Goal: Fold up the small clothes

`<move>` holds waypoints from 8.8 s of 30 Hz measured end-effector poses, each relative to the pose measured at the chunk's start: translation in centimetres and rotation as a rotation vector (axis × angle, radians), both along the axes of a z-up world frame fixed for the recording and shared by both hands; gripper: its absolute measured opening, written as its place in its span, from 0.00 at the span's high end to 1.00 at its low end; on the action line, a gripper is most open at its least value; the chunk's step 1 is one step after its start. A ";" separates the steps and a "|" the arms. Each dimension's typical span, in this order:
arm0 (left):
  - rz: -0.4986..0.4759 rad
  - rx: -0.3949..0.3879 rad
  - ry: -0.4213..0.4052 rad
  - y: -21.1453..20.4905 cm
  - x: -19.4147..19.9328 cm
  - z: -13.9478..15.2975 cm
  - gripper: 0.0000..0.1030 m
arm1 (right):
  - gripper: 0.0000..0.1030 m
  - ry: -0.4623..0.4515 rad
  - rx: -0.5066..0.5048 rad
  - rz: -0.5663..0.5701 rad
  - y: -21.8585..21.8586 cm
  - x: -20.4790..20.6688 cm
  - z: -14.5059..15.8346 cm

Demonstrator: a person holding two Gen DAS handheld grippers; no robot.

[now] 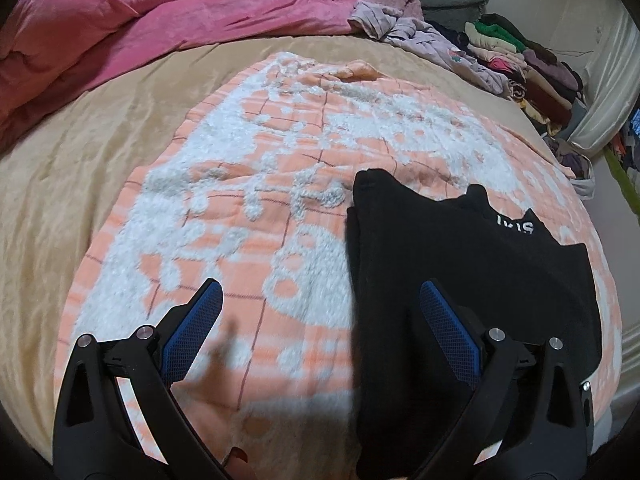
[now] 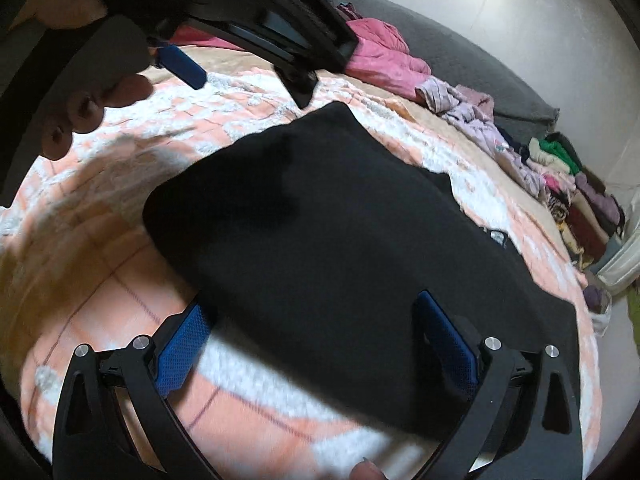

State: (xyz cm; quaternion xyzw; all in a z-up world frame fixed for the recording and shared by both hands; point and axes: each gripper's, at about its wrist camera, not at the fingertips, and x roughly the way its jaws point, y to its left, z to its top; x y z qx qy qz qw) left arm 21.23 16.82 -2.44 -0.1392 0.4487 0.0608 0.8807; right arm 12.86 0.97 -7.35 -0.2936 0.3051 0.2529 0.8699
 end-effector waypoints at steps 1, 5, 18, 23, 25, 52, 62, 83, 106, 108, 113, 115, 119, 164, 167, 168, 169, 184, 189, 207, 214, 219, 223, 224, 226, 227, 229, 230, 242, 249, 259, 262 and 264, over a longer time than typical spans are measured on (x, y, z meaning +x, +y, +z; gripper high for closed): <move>-0.002 -0.004 0.001 -0.1 0.3 -0.1 0.10 | 0.06 -0.015 -0.011 0.002 0.3 0.1 -0.1; -0.016 -0.005 0.013 -0.6 1.4 -0.4 0.10 | 0.27 -0.061 -0.028 0.024 1.0 0.1 -0.1; -0.056 -0.057 0.032 -1.8 3.2 -1.0 0.10 | 0.84 -0.089 0.158 0.033 -2.0 -0.1 2.9; -0.077 -0.104 0.036 -2.4 3.5 -1.3 0.15 | 0.86 -0.081 0.203 0.032 -2.8 -0.2 3.6; -0.090 -0.131 0.041 -2.8 3.6 -1.4 0.23 | 0.86 -0.078 0.219 0.028 -3.1 -0.2 3.8; -0.216 -0.033 -0.058 -12.6 4.2 6.0 0.85 | 0.92 -0.127 0.371 -0.075 -9.9 -0.8 7.2; -0.284 0.026 -0.080 -18.8 4.8 8.0 0.84 | 0.93 -0.129 0.437 -0.149 -14.6 -1.0 8.3; -0.396 0.090 -0.003 -30.9 7.7 5.1 0.84 | 0.93 -0.022 0.534 -0.308 -23.1 0.4 6.0; -0.418 -0.042 -0.076 -30.9 7.3 5.1 0.51 | 0.90 0.287 0.798 -0.441 -28.4 3.0 1.7; -0.389 -0.024 -0.080 -29.4 6.9 5.0 0.51 | 0.87 0.292 0.809 -0.445 -28.6 2.9 1.7; -0.331 0.040 -0.095 -26.1 5.6 4.4 0.51 | 0.71 0.324 0.844 -0.440 -29.1 2.8 1.9; -0.317 0.063 -0.099 -25.0 5.0 4.0 0.50 | 0.50 0.352 0.897 -0.430 -30.0 3.0 2.2; -0.292 0.077 -0.108 -23.1 4.1 3.5 0.49 | 0.33 0.360 0.958 -0.433 -31.4 3.4 3.4; -0.340 -0.080 -0.016 -22.9 4.6 -0.6 0.44 | 0.79 0.461 0.725 -0.326 -29.4 14.2 5.5; -0.370 -0.079 -0.027 -23.9 4.4 -0.1 0.44 | 0.79 0.384 0.679 -0.304 -29.5 13.7 7.4; -0.376 -0.073 -0.024 -24.2 4.4 -0.1 0.44 | 0.79 0.366 0.663 -0.305 -29.6 13.7 7.6; -0.381 -0.067 -0.019 -24.5 4.4 -0.3 0.44 | 0.79 0.360 0.655 -0.312 -30.0 13.8 7.6; -0.402 -0.051 0.017 -25.4 3.4 -1.7 0.43 | 0.58 0.458 0.750 -0.419 -33.2 12.5 3.4; -0.415 -0.045 0.009 -25.6 2.6 -1.4 0.43 | 0.46 0.450 0.761 -0.391 -33.6 10.3 4.4; -0.421 -0.049 0.004 -25.6 0.6 -0.8 0.43 | 0.76 0.391 0.652 -0.388 -33.0 8.5 4.6; -0.413 -0.051 0.006 -25.7 0.3 -1.5 0.42 | 0.48 0.355 0.616 -0.480 -33.2 8.0 2.8; -0.406 -0.049 0.004 -25.5 0.2 -1.3 0.42 | 0.32 0.304 0.567 -0.526 -33.0 7.0 3.5; -0.406 -0.046 -0.003 -25.4 -0.1 -1.1 0.42 | 0.16 0.236 0.535 -0.545 -32.9 5.6 4.5; -0.404 -0.045 -0.004 -25.3 -0.2 -1.1 0.40 | 0.14 0.221 0.534 -0.550 -33.0 5.3 4.7; -0.400 -0.039 -0.007 -25.3 -0.4 -0.9 0.38 | 0.10 0.190 0.542 -0.551 -33.3 4.7 5.4; -0.399 -0.039 -0.010 -25.3 -0.5 -0.9 0.38 | 0.08 0.179 0.546 -0.558 -33.5 4.5 5.7; -0.398 -0.041 -0.019 -25.2 -0.8 -0.5 0.37 | 0.07 0.153 0.556 -0.565 -33.8 4.0 6.3; -0.399 -0.039 -0.030 -25.1 -1.1 -0.3 0.32 | 0.05 0.144 0.562 -0.566 -33.9 3.7 6.6; -0.396 0.017 -0.153 -24.3 -4.9 3.4 0.09 | 0.05 0.030 0.569 -0.533 -33.7 -0.9 9.4; -0.376 0.044 -0.207 -23.0 -7.7 4.6 0.09 | 0.05 -0.010 0.552 -0.503 -32.5 -3.1 10.0; -0.359 0.082 -0.217 -21.4 -11.5 3.6 0.09 | 0.04 -0.012 0.524 -0.469 -30.4 -6.0 9.8; -0.356 0.081 -0.215 -21.1 -12.5 3.1 0.09 | 0.04 -0.011 0.508 -0.465 -30.0 -6.8 9.3; -0.352 0.079 -0.208 -21.0 -13.1 2.6 0.09 | 0.04 -0.011 0.496 -0.469 -29.8 -7.1 9.0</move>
